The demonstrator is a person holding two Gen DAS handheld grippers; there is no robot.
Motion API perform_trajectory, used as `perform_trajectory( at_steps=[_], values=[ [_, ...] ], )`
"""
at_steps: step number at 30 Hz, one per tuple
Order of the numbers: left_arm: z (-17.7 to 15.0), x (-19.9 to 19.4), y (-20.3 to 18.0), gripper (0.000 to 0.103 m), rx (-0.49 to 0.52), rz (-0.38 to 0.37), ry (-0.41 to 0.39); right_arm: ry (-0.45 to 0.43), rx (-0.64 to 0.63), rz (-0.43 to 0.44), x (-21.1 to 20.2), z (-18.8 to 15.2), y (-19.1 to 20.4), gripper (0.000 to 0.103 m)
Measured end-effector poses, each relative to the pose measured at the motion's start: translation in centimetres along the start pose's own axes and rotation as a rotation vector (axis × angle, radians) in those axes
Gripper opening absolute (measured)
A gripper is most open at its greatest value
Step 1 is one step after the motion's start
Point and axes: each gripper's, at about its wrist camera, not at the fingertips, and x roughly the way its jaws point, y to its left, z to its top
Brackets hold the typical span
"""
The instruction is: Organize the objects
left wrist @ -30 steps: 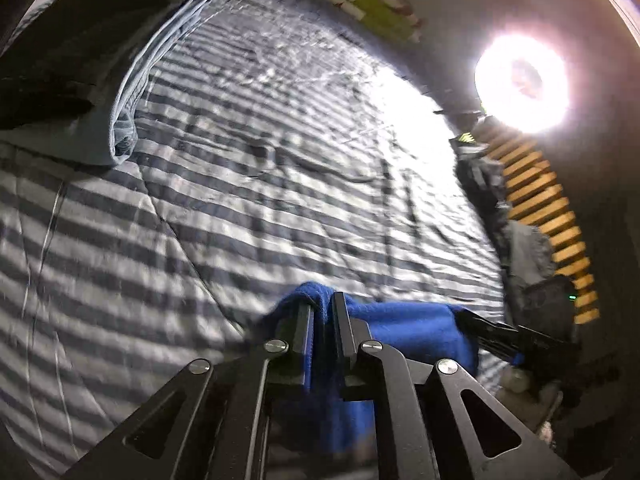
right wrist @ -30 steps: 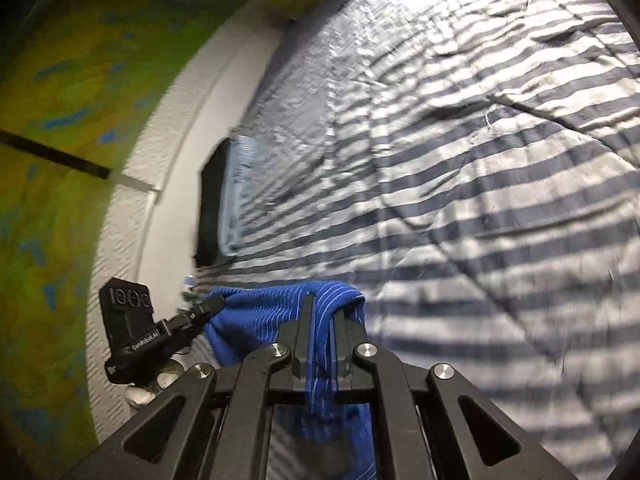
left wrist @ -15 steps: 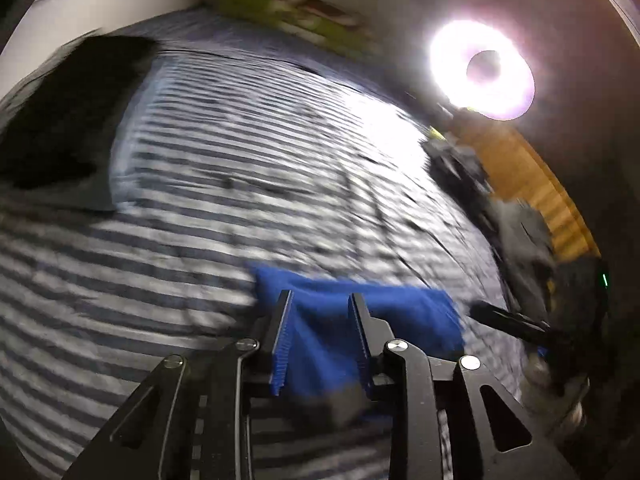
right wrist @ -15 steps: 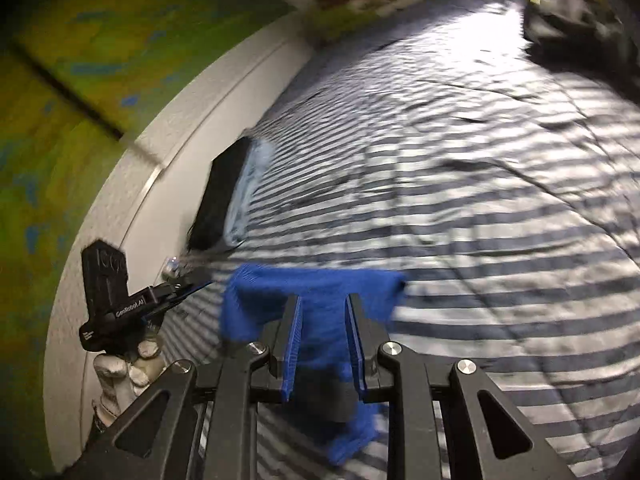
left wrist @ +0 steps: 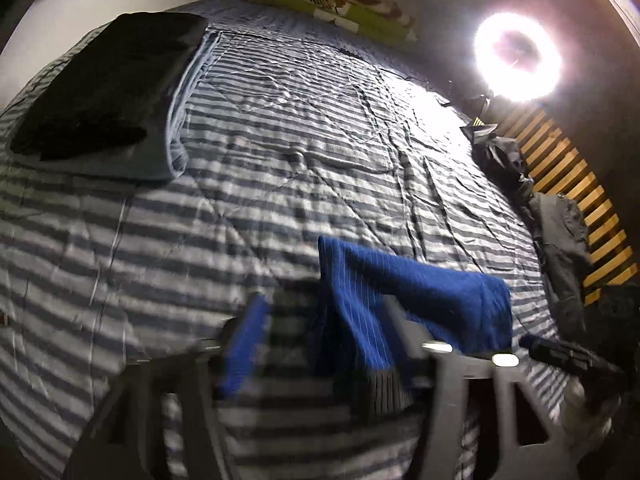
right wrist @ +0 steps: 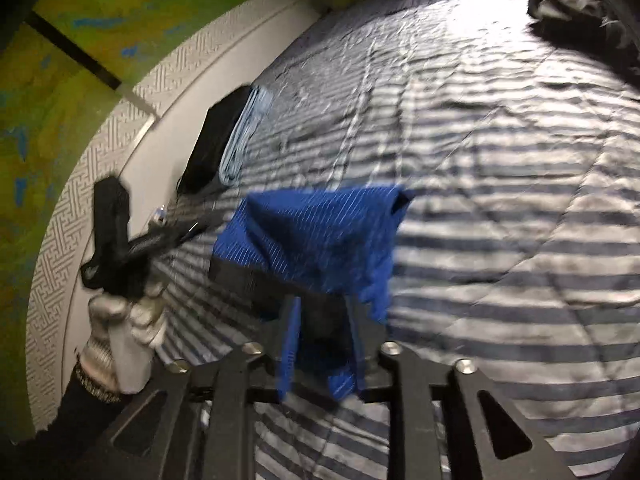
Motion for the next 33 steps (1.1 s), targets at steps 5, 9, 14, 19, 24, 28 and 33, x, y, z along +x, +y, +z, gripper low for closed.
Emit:
perform_trajectory(
  at_steps=[5, 9, 14, 19, 24, 28, 33],
  values=[
    [-1.1, 1.9, -0.8, 0.073, 0.045, 0.007, 0.084, 0.039, 0.097, -0.004, 1.7, -0.4, -2.0, 0.041],
    [-2.0, 3.6, -0.7, 0.072, 0.053, 0.006, 0.096, 0.075, 0.155, 0.051, 3.2, -1.4, -2.7, 0.041],
    [-2.2, 4.3, -1.3, 0.033, 0.064, -0.02, 0.104, 0.077, 0.168, 0.085, 3.9, -1.7, -2.4, 0.041],
    [-2.4, 3.7, -2.0, 0.013, 0.067, -0.029, 0.089, 0.092, 0.163, 0.078, 4.6, -1.8, -1.8, 0.018],
    [-1.6, 0.9, -2.2, 0.012, 0.049, -0.061, 0.036, 0.055, 0.137, 0.08, 3.1, -1.0, -0.4, 0.013],
    [0.3, -3.3, -1.9, 0.012, 0.049, -0.066, -0.054, 0.015, 0.055, 0.082, 1.5, 0.9, 2.9, 0.012],
    [4.0, -8.7, 0.0, 0.012, 0.044, -0.015, -0.158, -0.037, -0.078, 0.097, 0.7, 4.3, 8.9, 0.012]
  ],
)
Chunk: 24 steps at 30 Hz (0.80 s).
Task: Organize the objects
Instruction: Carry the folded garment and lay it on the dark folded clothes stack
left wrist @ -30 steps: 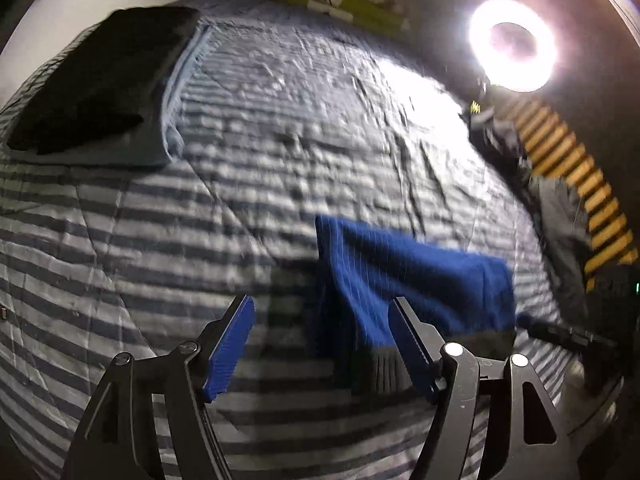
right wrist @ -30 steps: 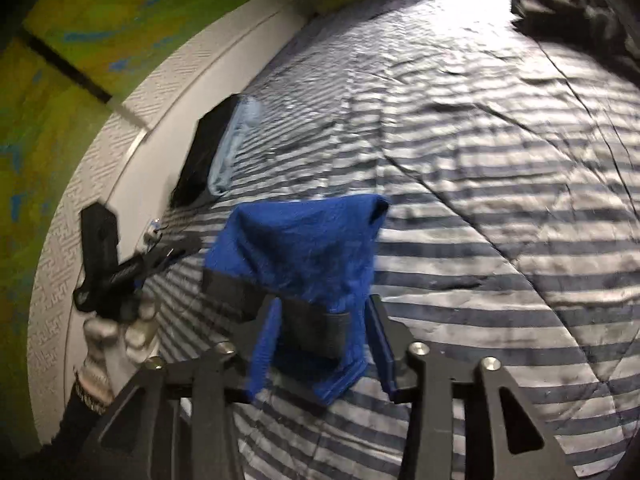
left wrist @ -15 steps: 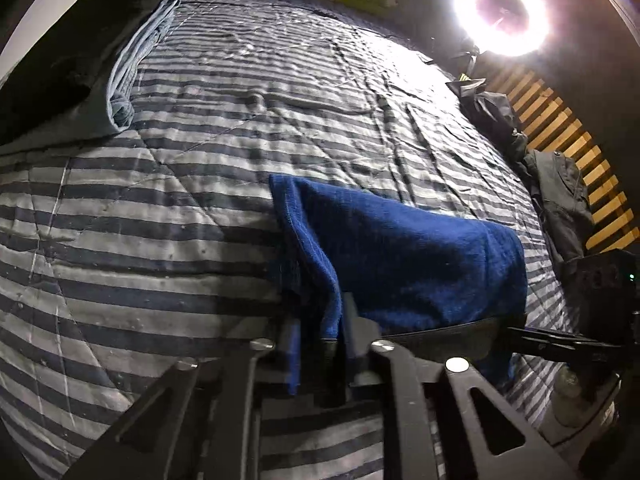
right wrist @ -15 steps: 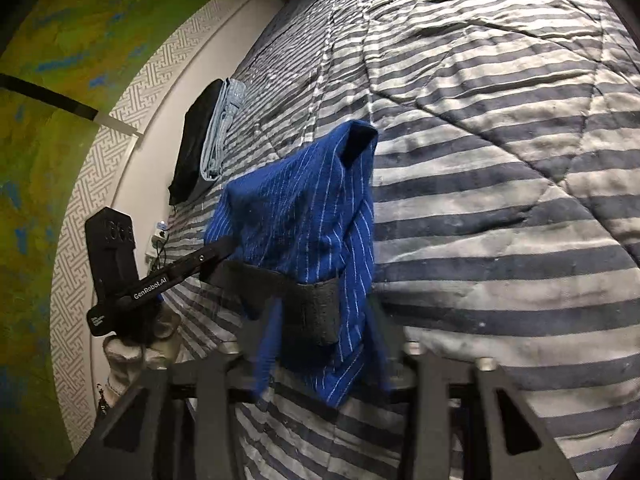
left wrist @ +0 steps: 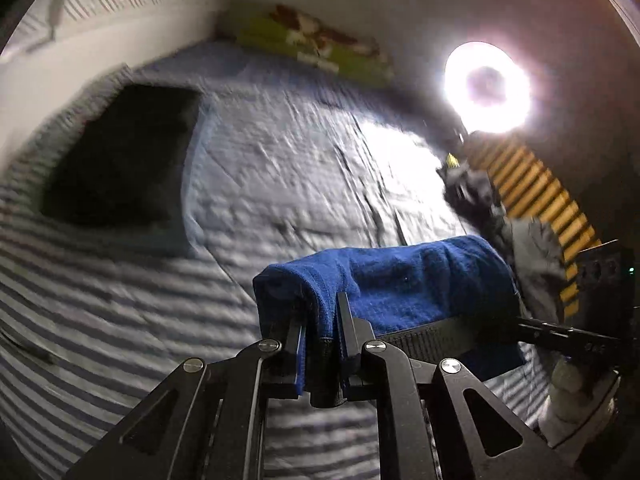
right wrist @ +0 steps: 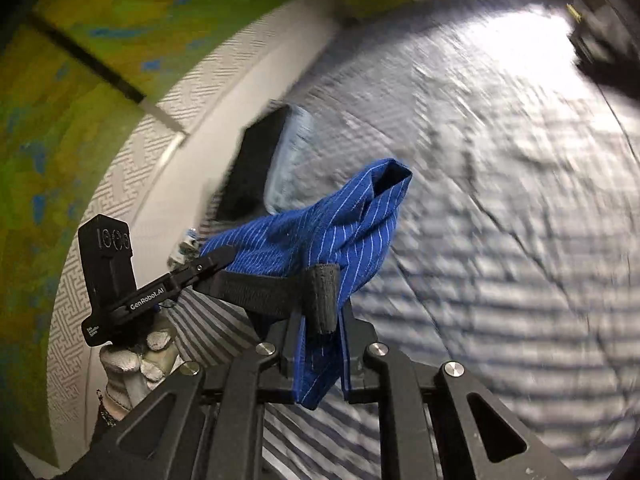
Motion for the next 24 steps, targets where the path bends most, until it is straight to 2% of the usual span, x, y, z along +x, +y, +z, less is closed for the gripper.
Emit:
perform_trajectory(
  at_steps=[5, 10, 15, 21, 24],
  values=[
    [5.8, -4.1, 4.4, 0.012, -0.022, 0.096, -0.108, -0.042, -0.143, 0.019, 2.8, 4.9, 6.3, 0.012],
    [11.6, -6.0, 8.9, 0.012, -0.044, 0.184, -0.176, -0.082, -0.188, 0.068, 7.1, 10.1, 10.7, 0.012],
    [15.8, -7.4, 13.1, 0.012, -0.037, 0.256, -0.234, -0.12, -0.209, 0.139, 12.0, 15.1, 13.9, 0.011],
    [20.0, -6.4, 18.7, 0.012, -0.034, 0.318, -0.258, -0.116, -0.173, 0.204, 18.4, 19.1, 14.4, 0.011],
    [20.4, -2.4, 22.2, 0.012, -0.074, 0.306, -0.216, -0.1, -0.113, 0.168, 22.9, 19.3, 11.9, 0.011]
  ],
)
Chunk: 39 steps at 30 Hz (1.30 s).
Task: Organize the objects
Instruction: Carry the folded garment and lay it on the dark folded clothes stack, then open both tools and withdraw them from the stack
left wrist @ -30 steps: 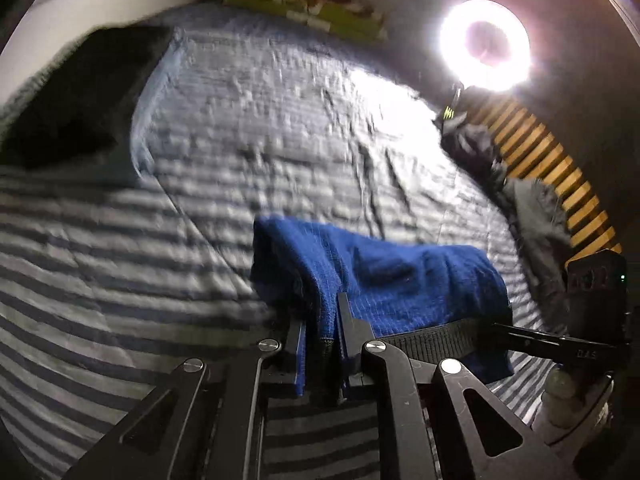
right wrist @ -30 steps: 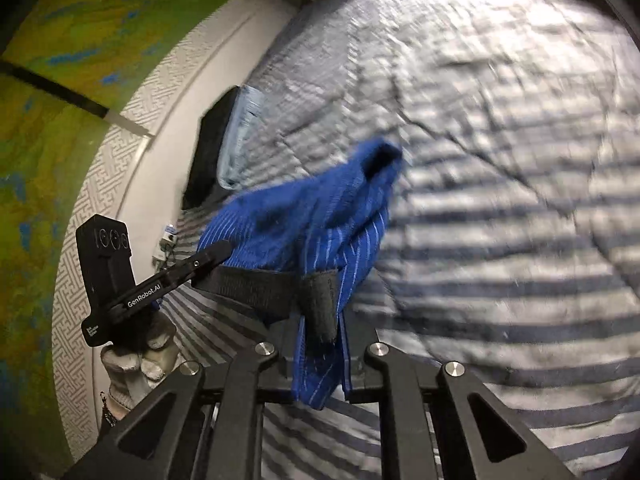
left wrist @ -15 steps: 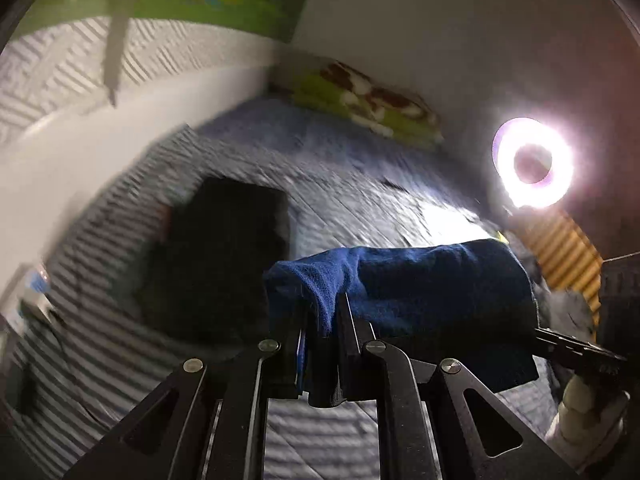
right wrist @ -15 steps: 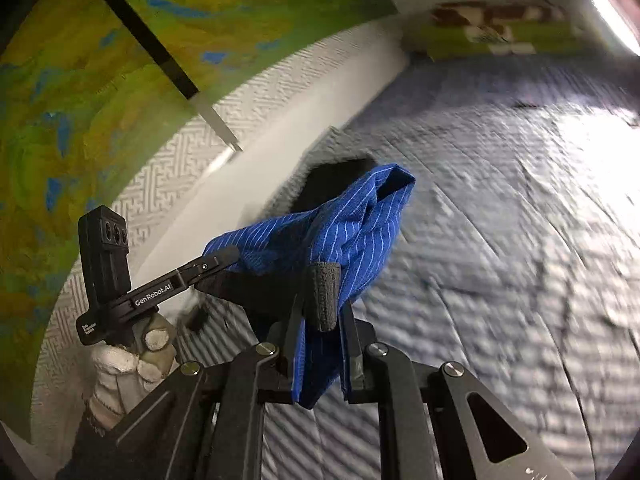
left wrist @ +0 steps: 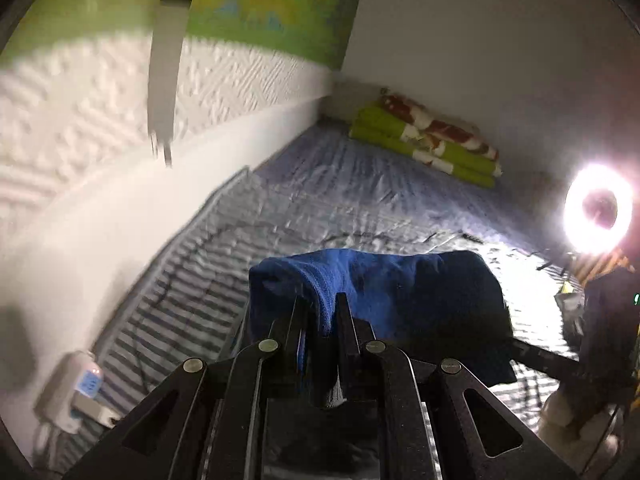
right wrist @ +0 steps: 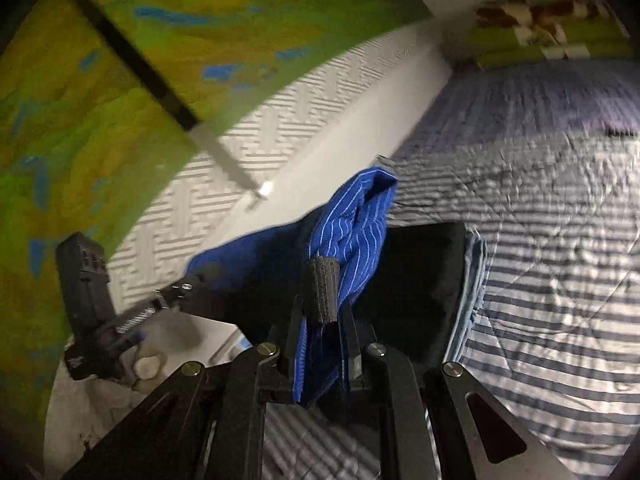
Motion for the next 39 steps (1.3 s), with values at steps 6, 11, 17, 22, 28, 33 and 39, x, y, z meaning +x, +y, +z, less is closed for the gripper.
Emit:
perform_trajectory(
  at_steps=[6, 11, 17, 22, 28, 33, 39],
  values=[
    [-5.7, 11.0, 2.4, 0.017, -0.036, 0.09, 0.235, 0.185, 0.03, -0.204, 6.4, -3.6, -6.3, 0.022],
    [-6.0, 10.5, 3.0, 0.043, -0.091, 0.132, 0.168, 0.177, 0.024, -0.212, 4.7, -4.4, -7.6, 0.039],
    [-3.7, 6.2, 2.1, 0.042, -0.081, 0.115, -0.01, 0.057, -0.048, -0.202, 1.4, -4.4, -5.5, 0.039],
    [-3.6, 9.4, 0.7, 0.042, -0.027, 0.05, 0.097, 0.045, -0.075, -0.132, 1.3, -4.2, -3.4, 0.039],
    [-6.4, 10.3, 3.2, 0.048, -0.178, 0.162, 0.209, 0.25, -0.059, -0.282, 4.4, -6.1, -4.0, 0.039],
    [-9.0, 5.0, 2.2, 0.051, -0.148, 0.186, 0.205, 0.252, -0.068, -0.302, -0.3, -8.3, -3.6, 0.039],
    [-13.1, -4.0, -5.0, 0.057, -0.052, 0.122, 0.178, 0.202, -0.072, -0.305, -8.8, -11.3, -1.6, 0.039]
  ],
)
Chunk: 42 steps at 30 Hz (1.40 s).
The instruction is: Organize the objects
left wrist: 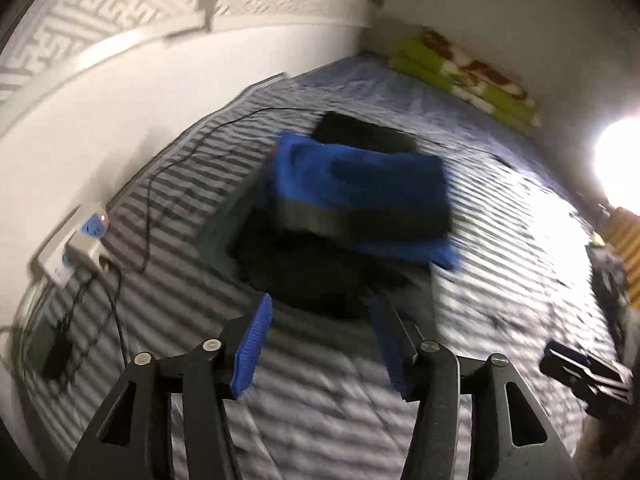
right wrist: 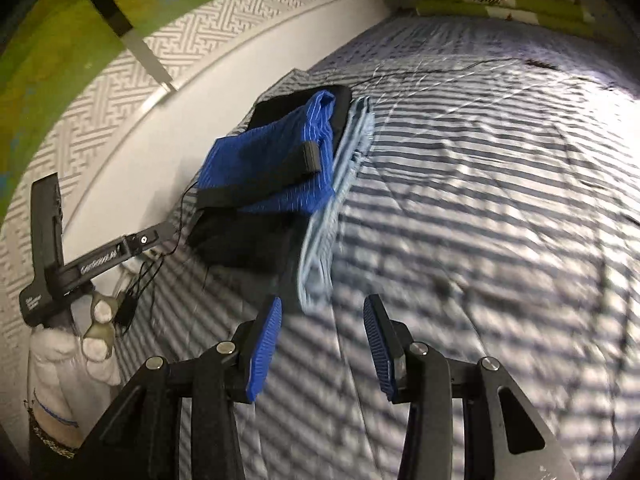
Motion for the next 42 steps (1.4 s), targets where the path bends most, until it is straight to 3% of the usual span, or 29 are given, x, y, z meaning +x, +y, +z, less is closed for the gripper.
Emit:
perform_trajectory(
  at_steps=[4, 9, 19, 25, 31, 42],
  values=[
    [-4.3, -6.6, -5.4, 0.061, 0.056, -0.046, -0.053, -0.048, -0.034, -0.026, -7.0, -3.8, 0.1, 0.039],
    [-9.6, -14.8, -11.9, 0.065, 0.148, -0.051, -0.117, -0.115, -0.08, -0.065, -14.4, -7.5, 0.6, 0.039],
    [-18.1, -25.0, -18.3, 0.087, 0.2, -0.049, -0.187, -0.209, -0.15, -0.119, -25.1, -15.8, 1.4, 0.047],
    [-22.2, -27.7, -18.9, 0.097, 0.145, -0.035, -0.185, -0.231, -0.18, -0.151, -27.5, -19.5, 1.7, 0.054],
    [-25.0, -28.4, -18.2, 0.099, 0.115, 0.011, -0.162, -0.259, -0.19, -0.147, -28.7, -21.7, 2.1, 0.059],
    [-25.3, -28.3, -18.1, 0.099, 0.098, 0.013, -0.148, -0.254, -0.209, -0.146, -28.6, -23.1, 2.8, 0.061]
  ],
)
